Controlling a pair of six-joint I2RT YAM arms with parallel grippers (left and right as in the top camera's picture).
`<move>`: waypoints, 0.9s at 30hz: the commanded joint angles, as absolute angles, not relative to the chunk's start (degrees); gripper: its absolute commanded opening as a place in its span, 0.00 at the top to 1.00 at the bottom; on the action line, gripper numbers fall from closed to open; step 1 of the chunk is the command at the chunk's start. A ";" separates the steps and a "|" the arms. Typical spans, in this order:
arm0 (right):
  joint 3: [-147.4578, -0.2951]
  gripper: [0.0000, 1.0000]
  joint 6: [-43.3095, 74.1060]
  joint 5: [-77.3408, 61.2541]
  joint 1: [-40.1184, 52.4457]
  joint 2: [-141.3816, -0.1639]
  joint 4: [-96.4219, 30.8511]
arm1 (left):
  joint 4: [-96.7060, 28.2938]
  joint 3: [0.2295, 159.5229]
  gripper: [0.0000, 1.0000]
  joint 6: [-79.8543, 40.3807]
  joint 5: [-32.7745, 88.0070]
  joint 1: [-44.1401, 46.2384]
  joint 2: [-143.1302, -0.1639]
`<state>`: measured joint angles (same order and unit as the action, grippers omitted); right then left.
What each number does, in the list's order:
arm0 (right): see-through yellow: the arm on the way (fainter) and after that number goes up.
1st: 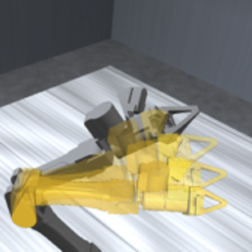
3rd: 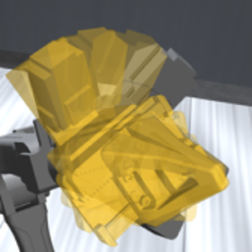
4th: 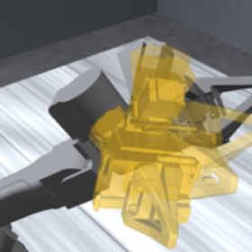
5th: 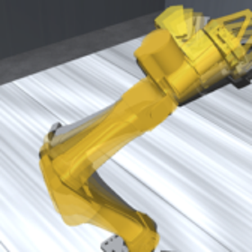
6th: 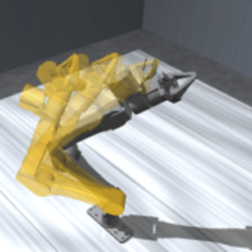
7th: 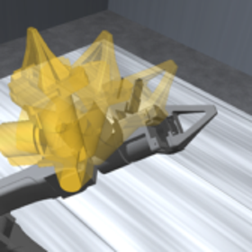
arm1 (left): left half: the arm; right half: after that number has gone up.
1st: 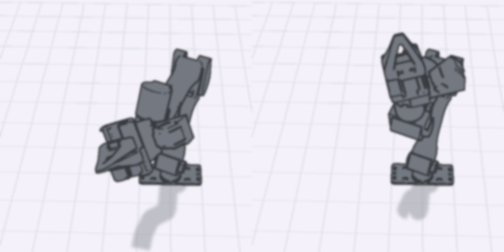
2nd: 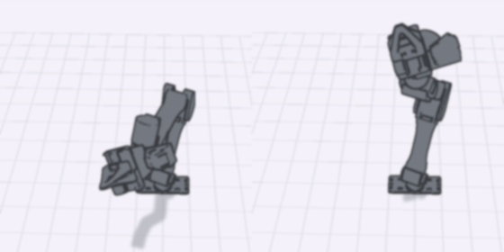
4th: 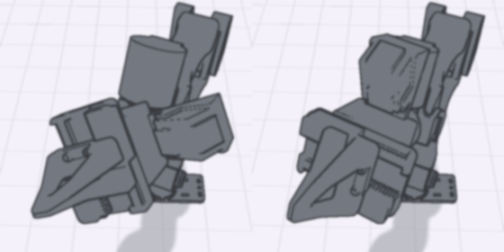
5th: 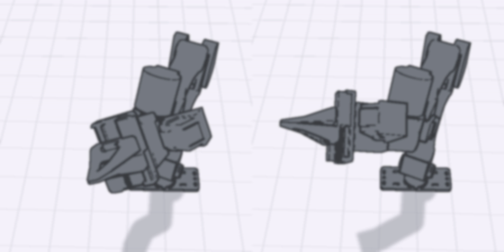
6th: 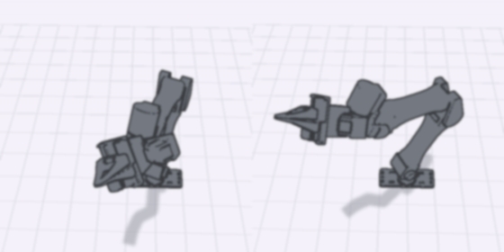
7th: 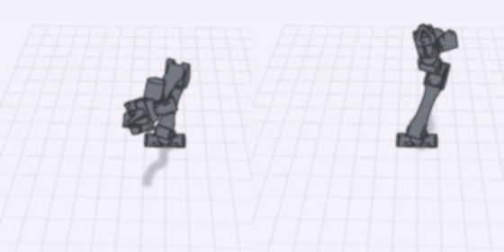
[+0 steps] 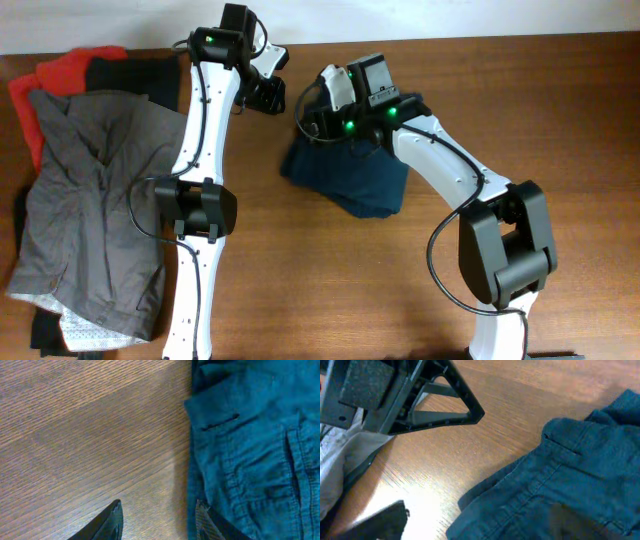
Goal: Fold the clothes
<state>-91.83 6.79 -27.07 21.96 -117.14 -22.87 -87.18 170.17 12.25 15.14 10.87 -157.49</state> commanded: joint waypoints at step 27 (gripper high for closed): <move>-80.09 0.01 29.61 -16.88 5.52 -113.75 -32.38 | -87.94 171.26 0.52 13.17 15.18 10.57 -155.30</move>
<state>-84.31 27.99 -11.77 6.50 -113.34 -38.52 -87.68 170.17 12.45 15.14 10.85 -157.49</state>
